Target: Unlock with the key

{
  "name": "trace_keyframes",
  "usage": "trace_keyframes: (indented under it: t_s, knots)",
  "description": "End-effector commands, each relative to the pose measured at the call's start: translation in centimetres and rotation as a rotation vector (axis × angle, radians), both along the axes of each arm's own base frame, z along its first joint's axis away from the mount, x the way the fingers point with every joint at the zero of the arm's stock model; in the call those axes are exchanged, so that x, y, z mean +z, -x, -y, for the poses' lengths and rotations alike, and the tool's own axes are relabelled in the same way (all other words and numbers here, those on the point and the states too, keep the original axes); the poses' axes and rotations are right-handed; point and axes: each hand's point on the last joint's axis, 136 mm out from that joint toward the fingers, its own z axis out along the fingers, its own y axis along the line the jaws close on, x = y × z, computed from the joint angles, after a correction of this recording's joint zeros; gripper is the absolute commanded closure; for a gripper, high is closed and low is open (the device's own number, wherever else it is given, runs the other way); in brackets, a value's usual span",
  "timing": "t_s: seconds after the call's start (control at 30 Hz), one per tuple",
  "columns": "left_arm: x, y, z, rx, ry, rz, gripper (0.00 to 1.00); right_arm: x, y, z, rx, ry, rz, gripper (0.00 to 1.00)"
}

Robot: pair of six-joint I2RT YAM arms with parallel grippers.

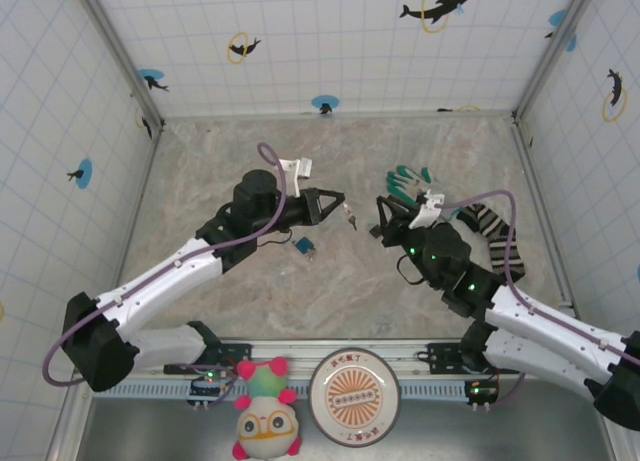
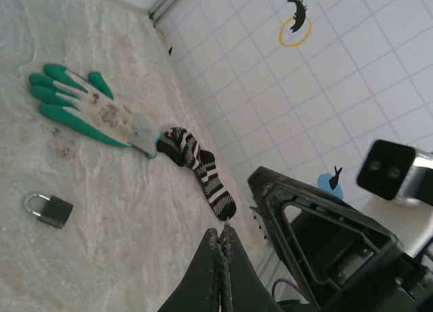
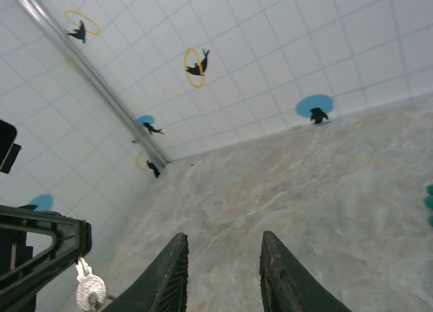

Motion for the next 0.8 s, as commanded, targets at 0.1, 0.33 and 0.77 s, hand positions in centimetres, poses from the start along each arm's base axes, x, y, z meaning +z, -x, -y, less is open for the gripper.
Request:
trace_keyframes:
  t_s: [0.1, 0.33, 0.77]
  knots:
    - [2.6, 0.6, -0.7, 0.001, 0.062, 0.14, 1.0, 2.6, 1.6, -3.2, 0.307, -0.385, -0.08, 0.64]
    - [4.5, 1.6, -0.2, -0.028, 0.15, 0.165, 1.0, 5.3, 2.8, -4.0, 0.435, -0.557, -0.016, 0.65]
    - [5.9, 2.5, -0.2, -0.044, 0.217, 0.177, 1.0, 7.0, 3.8, -4.9, 0.544, -0.646, 0.001, 0.68]
